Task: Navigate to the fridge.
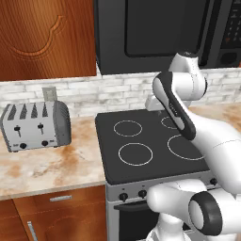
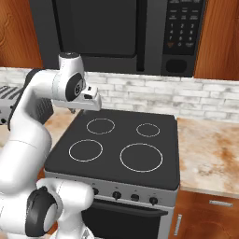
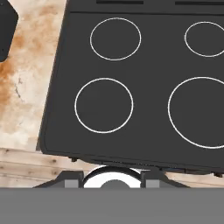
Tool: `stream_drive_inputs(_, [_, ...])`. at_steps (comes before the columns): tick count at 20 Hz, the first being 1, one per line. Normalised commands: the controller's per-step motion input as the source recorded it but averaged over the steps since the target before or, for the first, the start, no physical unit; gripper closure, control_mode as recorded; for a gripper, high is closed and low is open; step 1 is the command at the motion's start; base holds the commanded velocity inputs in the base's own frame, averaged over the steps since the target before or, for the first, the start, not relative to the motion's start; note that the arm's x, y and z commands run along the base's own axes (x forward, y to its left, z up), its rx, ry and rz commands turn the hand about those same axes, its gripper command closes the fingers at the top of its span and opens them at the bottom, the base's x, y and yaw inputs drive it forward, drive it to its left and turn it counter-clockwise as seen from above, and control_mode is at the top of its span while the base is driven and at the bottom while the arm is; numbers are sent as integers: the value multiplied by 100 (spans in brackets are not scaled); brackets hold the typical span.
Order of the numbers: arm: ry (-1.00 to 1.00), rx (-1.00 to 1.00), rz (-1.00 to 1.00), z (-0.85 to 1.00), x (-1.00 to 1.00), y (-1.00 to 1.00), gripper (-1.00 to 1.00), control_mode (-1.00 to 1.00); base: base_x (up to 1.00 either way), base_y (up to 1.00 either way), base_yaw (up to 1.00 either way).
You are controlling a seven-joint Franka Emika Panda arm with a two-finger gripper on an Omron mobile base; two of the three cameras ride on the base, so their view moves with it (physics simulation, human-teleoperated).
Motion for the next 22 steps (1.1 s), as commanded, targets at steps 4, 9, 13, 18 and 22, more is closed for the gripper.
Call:
stream_drive_inputs(4, [0, 0, -2, -2, -35, -14, -100, -100, 0, 0, 0])
stream_drive_inputs(9, [0, 0, -1, -27, -99, -23, -100, -100, 0, 0, 0])
stream_drive_inputs(13, [0, 0, 0, -37, -79, -1, -100, -100, 0, 0, 0])
stream_drive_inputs(18, [2, 0, 0, -31, -79, 0, -100, -100, 0, 0, 0])
stream_drive_inputs(22, [4, 0, 0, -39, -61, 0, -100, -100, 0, 0, 0])
